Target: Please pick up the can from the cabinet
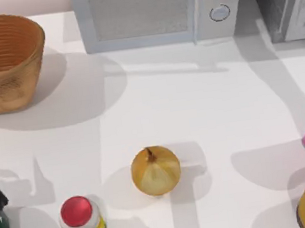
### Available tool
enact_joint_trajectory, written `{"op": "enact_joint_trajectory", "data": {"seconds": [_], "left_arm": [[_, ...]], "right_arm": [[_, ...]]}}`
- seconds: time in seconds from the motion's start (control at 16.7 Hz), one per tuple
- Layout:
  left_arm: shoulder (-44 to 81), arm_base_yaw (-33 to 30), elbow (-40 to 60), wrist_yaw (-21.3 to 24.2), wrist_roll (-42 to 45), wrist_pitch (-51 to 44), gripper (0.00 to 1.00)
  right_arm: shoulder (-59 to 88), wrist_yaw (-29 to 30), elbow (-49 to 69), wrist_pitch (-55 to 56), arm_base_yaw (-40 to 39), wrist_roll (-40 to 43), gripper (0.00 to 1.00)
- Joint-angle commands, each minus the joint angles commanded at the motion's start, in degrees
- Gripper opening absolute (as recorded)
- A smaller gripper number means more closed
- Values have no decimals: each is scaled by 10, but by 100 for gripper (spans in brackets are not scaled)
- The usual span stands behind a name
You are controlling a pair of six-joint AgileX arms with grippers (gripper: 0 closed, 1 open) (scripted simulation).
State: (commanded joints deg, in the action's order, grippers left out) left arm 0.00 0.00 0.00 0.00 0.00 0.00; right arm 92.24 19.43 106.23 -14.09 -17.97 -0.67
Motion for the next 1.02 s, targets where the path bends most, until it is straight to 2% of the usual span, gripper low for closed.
{"op": "enact_joint_trajectory", "data": {"seconds": [0.6, 0.9, 1.02], "left_arm": [[0, 0, 0, 0, 0, 0, 100], [0, 0, 0, 0, 0, 0, 100], [0, 0, 0, 0, 0, 0, 100]], "right_arm": [[129, -24, 157, -24, 25, 0, 100], [139, -26, 169, -26, 28, 0, 100], [139, -26, 169, -26, 28, 0, 85]]}}
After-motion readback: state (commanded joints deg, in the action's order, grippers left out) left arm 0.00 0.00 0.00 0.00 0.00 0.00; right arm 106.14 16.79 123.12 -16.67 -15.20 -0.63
